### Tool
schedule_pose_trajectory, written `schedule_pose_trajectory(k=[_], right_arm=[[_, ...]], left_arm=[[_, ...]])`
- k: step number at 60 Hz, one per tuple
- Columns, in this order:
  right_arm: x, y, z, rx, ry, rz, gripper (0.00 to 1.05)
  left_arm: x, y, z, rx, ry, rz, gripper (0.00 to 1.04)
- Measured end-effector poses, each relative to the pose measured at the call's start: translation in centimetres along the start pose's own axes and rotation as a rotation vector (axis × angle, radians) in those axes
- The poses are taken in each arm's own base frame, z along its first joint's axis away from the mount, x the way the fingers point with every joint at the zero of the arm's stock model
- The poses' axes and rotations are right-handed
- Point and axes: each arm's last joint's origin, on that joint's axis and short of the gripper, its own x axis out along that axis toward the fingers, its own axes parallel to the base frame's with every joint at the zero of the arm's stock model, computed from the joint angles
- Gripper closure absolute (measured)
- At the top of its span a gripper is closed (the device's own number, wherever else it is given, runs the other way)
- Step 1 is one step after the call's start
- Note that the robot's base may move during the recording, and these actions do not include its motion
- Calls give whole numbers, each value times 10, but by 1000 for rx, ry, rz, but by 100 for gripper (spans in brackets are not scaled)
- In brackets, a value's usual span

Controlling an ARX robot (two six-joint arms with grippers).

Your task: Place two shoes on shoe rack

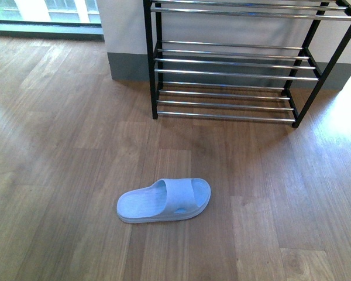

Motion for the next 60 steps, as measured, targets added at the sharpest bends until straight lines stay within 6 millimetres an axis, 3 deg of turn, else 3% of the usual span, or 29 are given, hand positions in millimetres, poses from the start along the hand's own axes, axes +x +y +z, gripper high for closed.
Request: schedule_pose_trajectory(k=[8, 13, 22, 30, 47, 60], right_arm=[[0, 0, 0, 0, 0, -3, 103], [0, 0, 0, 0, 0, -2, 103], [0, 0, 0, 0, -1, -2, 103], [0, 0, 0, 0, 0, -2, 103], [0, 0, 0, 0, 0, -2, 103], [0, 0, 0, 0, 0, -2, 103]], left_arm=[[47, -18, 15, 187, 35, -74, 9], [79, -33, 13, 296, 104, -136, 9], [131, -62, -9, 484, 221, -270, 9], [175, -84, -42, 596, 311, -376, 9], [234, -119, -104, 706, 466, -535, 9], [260, -151, -130, 734, 499, -645, 9]])
